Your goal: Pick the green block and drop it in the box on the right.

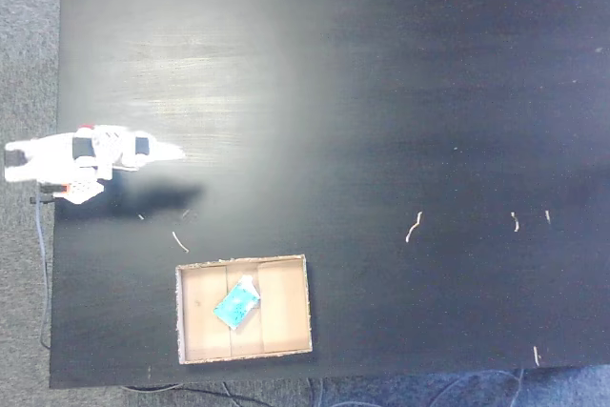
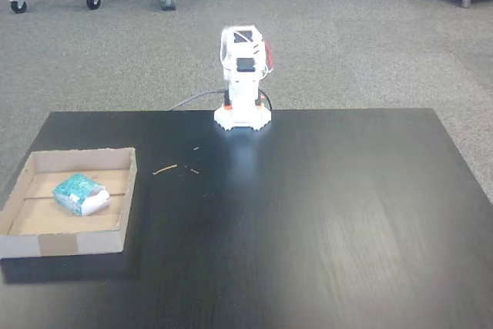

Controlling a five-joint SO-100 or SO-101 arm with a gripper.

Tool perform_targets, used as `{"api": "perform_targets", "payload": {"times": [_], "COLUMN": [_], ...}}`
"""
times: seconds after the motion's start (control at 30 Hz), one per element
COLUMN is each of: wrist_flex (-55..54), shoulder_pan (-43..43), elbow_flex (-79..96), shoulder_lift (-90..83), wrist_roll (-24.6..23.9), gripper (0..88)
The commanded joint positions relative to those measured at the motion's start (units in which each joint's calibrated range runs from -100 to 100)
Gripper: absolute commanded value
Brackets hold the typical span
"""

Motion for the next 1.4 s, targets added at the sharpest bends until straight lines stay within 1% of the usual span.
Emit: {"api": "perform_targets", "payload": {"times": [0.0, 0.07, 0.17, 0.23, 0.37, 0.4, 0.47, 0.5, 0.53, 0.6, 0.63, 1.37], "wrist_flex": [1.5, -2.1, 2.5, 8.2, 8.1, 8.1, 7.5, 7.6, 8.1, 8.2, 8.2, 8.3], "shoulder_pan": [-4.5, -5.3, -6.7, -8.8, -7.5, -6.7, -6.1, -5.8, -5.2, -2.5, -1.9, -1.5], "elbow_flex": [14.6, 20.2, 21.3, 21.3, 21.3, 21.3, 21.3, 21.3, 21.3, 21.3, 21.3, 21.3], "shoulder_lift": [-13.6, -14.0, -14.1, -14.1, -14.1, -14.1, -14.1, -14.1, -14.2, -14.2, -14.3, -14.3], "wrist_roll": [3.0, 3.9, 4.0, 3.6, 2.7, 3.2, 6.5, 6.7, 6.0, 2.5, 2.1, 2.1], "gripper": [0.1, 0.1, 0.1, 0.1, 0.1, 0.1, 0.1, 0.1, 0.1, 1.2, 0.2, 0.1]}}
